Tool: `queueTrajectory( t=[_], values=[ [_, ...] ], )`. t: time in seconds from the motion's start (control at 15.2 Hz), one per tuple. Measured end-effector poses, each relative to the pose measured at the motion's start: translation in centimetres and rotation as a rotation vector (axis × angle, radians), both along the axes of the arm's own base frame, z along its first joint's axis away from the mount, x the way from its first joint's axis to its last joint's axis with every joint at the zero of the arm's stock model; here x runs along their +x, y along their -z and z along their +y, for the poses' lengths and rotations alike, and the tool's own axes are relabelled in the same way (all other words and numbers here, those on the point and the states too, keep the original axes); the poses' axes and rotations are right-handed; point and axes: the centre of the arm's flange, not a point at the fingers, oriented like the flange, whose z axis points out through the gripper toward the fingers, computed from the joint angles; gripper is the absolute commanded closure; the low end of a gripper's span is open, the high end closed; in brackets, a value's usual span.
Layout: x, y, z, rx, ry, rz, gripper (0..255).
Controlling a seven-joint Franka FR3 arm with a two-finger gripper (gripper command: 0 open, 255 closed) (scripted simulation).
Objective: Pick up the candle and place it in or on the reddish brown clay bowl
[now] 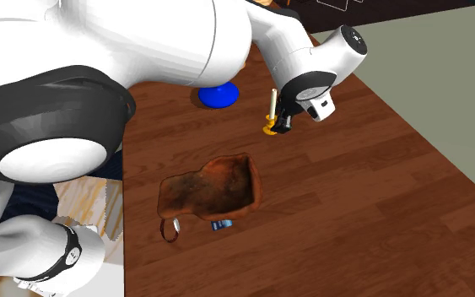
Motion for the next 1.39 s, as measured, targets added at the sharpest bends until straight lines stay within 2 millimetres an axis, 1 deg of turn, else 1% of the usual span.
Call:
queueTrajectory(
  t=[0.59,0.66,0.92,1.39],
  values=[
    [0.0,0.0,0.0,0.000,0.000,0.000,255],
    [0.0,-0.3,0.0,0.000,0.000,0.000,255],
    [0.0,-2.0,0.0,0.000,0.000,0.000,255],
    [0.0,-5.8,0.0,0.000,0.000,0.000,255]
  ],
)
